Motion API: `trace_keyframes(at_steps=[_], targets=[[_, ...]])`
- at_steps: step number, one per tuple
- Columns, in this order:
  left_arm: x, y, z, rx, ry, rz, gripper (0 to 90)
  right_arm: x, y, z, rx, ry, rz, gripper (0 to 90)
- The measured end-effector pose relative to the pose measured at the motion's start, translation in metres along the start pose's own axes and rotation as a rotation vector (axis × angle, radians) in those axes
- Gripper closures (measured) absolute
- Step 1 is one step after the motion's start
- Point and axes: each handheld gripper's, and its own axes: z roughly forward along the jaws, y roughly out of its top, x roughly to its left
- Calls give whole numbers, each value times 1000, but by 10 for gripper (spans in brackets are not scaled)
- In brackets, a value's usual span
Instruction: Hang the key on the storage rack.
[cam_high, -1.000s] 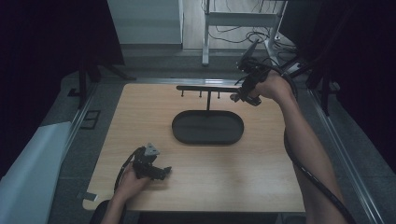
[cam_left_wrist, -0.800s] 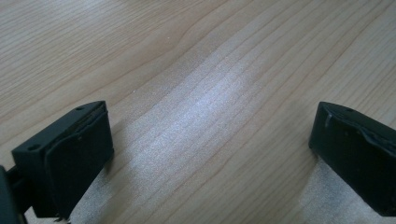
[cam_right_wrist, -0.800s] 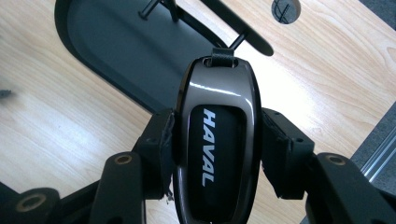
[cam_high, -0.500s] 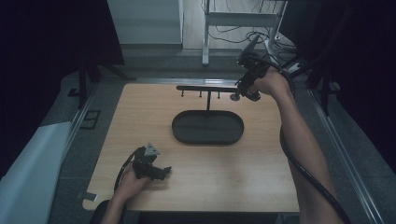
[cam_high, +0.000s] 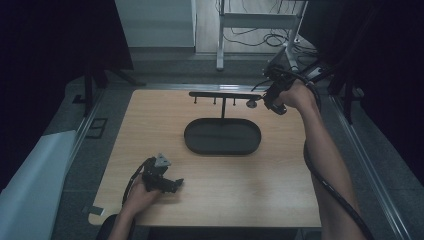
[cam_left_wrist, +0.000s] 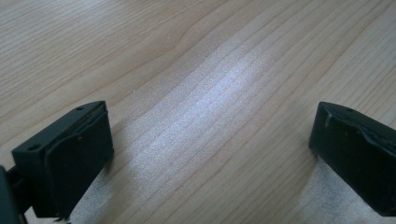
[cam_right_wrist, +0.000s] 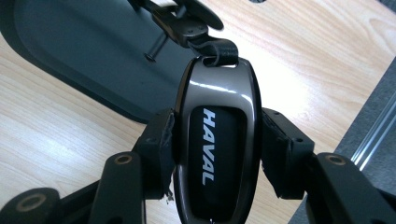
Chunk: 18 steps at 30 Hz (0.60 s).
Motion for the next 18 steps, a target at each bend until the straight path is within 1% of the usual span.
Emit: trace_keyframes(at_steps=[2, 3, 6, 7, 8, 11, 12, 14, 16, 18], targets=[[0, 0, 0, 0, -1, -1, 0, -4, -5, 9, 6, 9, 5, 487], [0, 0, 0, 0, -1, -1, 0, -4, -5, 9, 6, 9, 5, 487], [0, 0, 0, -1, -1, -3, 0, -7, -9, 19, 13, 13, 12, 487], [0, 0, 0, 1, -1, 0, 0, -8, -11, 25, 17, 9, 14, 487], [0, 0, 0, -1, -2, -3, 0, -8, -11, 25, 17, 9, 14, 487], [0, 0, 0, 1, -1, 1, 0, -11, -14, 34, 25, 3, 9, 487], [0, 0, 0, 1, -1, 1, 0, -12, -15, 36, 23, 2, 10, 487], [0, 0, 0, 0, -1, 0, 0, -13, -17, 41, 14, 15, 13, 487], [0, 0, 0, -1, -1, -1, 0, -12, -18, 47, 9, 19, 11, 487], [0, 0, 0, 1, 0, 2, 0, -12, -18, 49, 8, 20, 10, 487]])
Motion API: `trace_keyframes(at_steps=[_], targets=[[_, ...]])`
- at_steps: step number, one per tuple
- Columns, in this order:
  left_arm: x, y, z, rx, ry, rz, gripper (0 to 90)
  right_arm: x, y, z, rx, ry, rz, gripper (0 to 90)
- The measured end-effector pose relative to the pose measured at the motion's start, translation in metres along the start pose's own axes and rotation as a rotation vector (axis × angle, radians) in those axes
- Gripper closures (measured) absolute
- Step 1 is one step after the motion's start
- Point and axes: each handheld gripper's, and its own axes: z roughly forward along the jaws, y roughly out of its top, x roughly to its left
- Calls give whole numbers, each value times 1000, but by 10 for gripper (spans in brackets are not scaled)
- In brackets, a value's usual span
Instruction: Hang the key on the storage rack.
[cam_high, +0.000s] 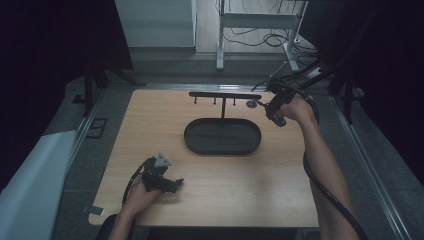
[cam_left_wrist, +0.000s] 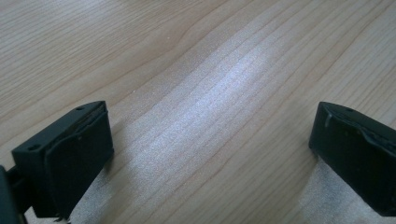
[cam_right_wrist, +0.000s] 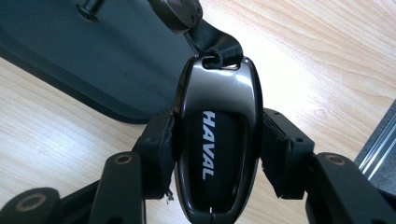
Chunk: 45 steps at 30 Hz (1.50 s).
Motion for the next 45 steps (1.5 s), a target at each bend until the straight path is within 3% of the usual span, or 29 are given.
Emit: trace_keyframes(at_steps=[18, 26, 35, 45], targets=[[0, 0, 0, -6, 1, -6, 0, 14, 5, 46, -33, -1, -21, 486], [0, 0, 0, -6, 2, -5, 0, 18, 4, 56, -60, -1, -40, 473], [0, 0, 0, -1, 1, 0, 0, 14, -4, 52, -113, 5, -60, 405], [-1, 0, 1, -6, 1, -4, 0, 15, -17, 39, -124, 18, -95, 295]])
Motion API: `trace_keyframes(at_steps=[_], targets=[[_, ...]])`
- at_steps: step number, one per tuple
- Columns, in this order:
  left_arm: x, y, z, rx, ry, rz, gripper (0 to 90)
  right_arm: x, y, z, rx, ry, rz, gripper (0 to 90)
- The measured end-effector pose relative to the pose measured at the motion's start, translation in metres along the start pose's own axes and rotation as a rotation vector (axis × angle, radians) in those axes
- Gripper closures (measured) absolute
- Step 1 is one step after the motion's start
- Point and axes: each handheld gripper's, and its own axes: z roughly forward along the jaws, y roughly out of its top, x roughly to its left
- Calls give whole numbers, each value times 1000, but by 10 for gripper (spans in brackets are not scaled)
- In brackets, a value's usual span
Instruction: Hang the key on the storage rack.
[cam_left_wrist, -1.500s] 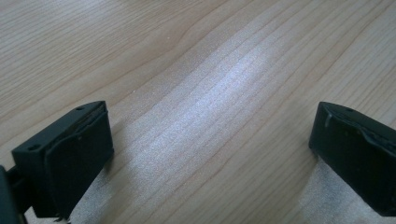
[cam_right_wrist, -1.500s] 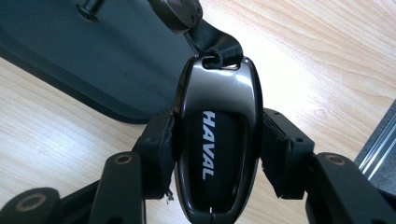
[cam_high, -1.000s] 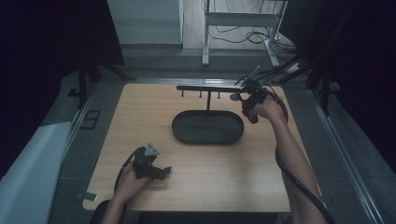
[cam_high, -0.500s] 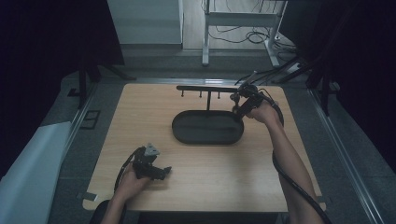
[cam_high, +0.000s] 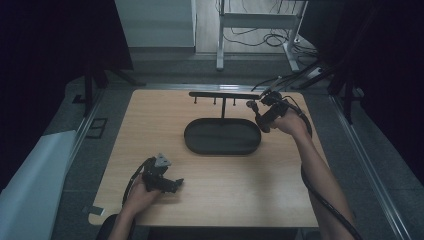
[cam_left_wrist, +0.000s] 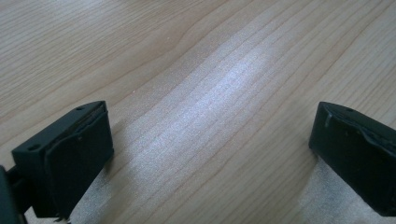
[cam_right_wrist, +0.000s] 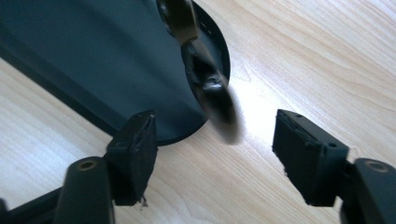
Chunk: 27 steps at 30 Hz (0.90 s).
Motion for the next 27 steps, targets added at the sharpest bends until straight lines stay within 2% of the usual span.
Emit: trace_keyframes(at_steps=[7, 12, 19, 27], targets=[[0, 0, 0, 0, 0, 0, 0, 5, -4, -6, 3, 0, -22, 210], [0, 0, 0, 3, 1, 1, 0, 12, -6, -7, -17, -3, -37, 149], [0, 0, 0, 5, 0, 2, 0, 20, -10, -10, -47, -11, -66, 133], [0, 0, 0, 4, 0, 3, 0, 26, -21, -13, -93, 0, -87, 131]])
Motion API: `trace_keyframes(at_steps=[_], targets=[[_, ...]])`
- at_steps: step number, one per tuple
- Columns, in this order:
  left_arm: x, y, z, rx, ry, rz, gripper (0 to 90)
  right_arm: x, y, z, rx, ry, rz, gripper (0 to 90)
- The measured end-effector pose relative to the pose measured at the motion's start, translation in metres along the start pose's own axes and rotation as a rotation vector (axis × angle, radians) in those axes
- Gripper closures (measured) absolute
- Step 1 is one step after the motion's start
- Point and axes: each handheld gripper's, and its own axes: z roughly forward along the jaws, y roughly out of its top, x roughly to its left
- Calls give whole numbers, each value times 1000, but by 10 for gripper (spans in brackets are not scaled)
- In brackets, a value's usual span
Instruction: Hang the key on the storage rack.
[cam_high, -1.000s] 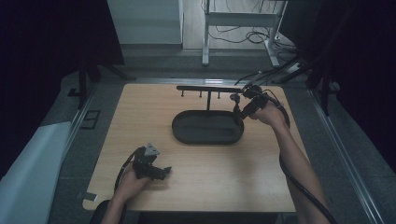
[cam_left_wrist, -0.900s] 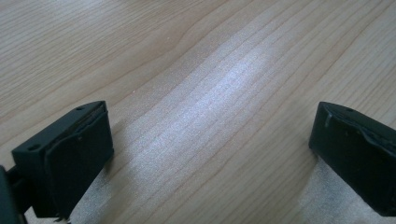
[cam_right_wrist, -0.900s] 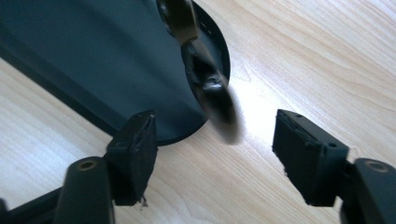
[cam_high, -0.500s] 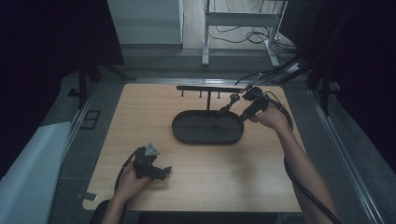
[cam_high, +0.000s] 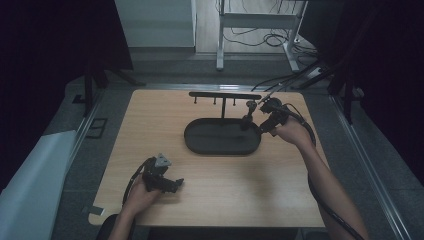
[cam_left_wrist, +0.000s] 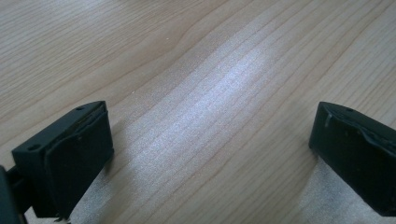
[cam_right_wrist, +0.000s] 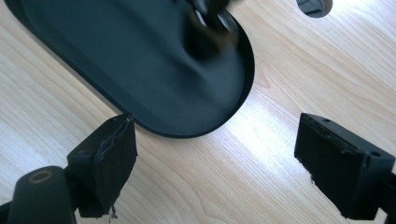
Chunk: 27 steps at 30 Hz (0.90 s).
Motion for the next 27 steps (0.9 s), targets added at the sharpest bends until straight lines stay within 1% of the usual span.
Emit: trace_keyframes(at_steps=[3, 6, 13, 22, 27], targets=[[0, 0, 0, 0, 0, 0, 0, 2, -5, -1, -17, 9, -1, 131], [0, 0, 0, 1, 0, 1, 0, 4, -12, -3, -29, 1, -7, 131], [0, 0, 0, 0, 0, 0, 0, 9, -24, -8, -75, 9, -10, 125], [0, 0, 0, 3, -1, 2, 0, 12, -41, -12, -115, 21, -8, 85], [0, 0, 0, 3, -1, 2, 0, 13, -53, -14, -137, 27, -14, 64]])
